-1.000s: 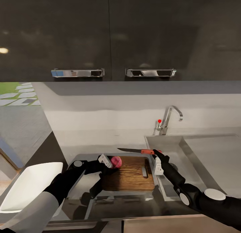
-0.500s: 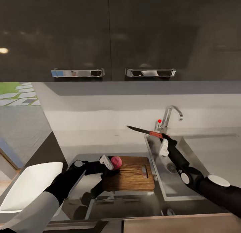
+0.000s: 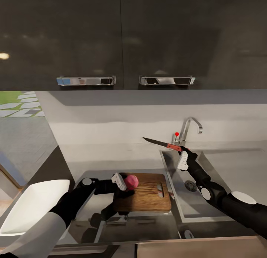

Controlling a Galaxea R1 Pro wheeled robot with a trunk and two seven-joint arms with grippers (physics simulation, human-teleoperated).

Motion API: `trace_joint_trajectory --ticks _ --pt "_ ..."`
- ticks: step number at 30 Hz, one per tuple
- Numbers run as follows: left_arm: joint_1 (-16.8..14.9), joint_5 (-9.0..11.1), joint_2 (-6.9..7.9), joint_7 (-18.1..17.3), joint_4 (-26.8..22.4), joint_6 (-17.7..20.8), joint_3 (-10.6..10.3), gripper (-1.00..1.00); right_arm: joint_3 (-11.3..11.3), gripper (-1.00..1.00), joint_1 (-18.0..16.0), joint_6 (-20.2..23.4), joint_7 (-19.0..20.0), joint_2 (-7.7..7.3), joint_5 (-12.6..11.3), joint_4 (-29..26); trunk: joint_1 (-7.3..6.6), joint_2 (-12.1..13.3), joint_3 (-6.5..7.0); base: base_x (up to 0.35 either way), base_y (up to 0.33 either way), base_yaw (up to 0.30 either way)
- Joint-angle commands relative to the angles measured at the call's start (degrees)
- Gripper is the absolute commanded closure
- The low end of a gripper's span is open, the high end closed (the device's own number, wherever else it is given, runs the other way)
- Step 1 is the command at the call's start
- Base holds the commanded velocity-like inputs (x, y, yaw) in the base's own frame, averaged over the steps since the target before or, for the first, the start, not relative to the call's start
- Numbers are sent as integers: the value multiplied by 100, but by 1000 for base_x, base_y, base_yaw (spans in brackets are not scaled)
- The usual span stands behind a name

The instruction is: In the kitchen, take the Vidalia onion out of the sink, dice it on the chopping board with the paring knife, put the diced onion into the bowl on the countertop, then place both the paring knife and the chopping board into the sink.

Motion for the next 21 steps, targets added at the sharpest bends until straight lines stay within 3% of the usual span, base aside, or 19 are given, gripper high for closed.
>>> trace_joint_trajectory --ticks 1,14,21 --pt "-5 1 -2 -17 -10 41 -11 -100 27 100 -14 56 -27 -5 48 -5 4 -13 -13 0 0 0" --pt "-5 1 -60 -22 -10 39 -17 -100 27 100 -14 53 -27 -5 48 -5 4 -13 -13 0 0 0" --pt "-5 1 -179 -19 2 39 -17 -100 33 100 -14 58 -27 -5 48 -4 4 -13 -13 0 0 0"
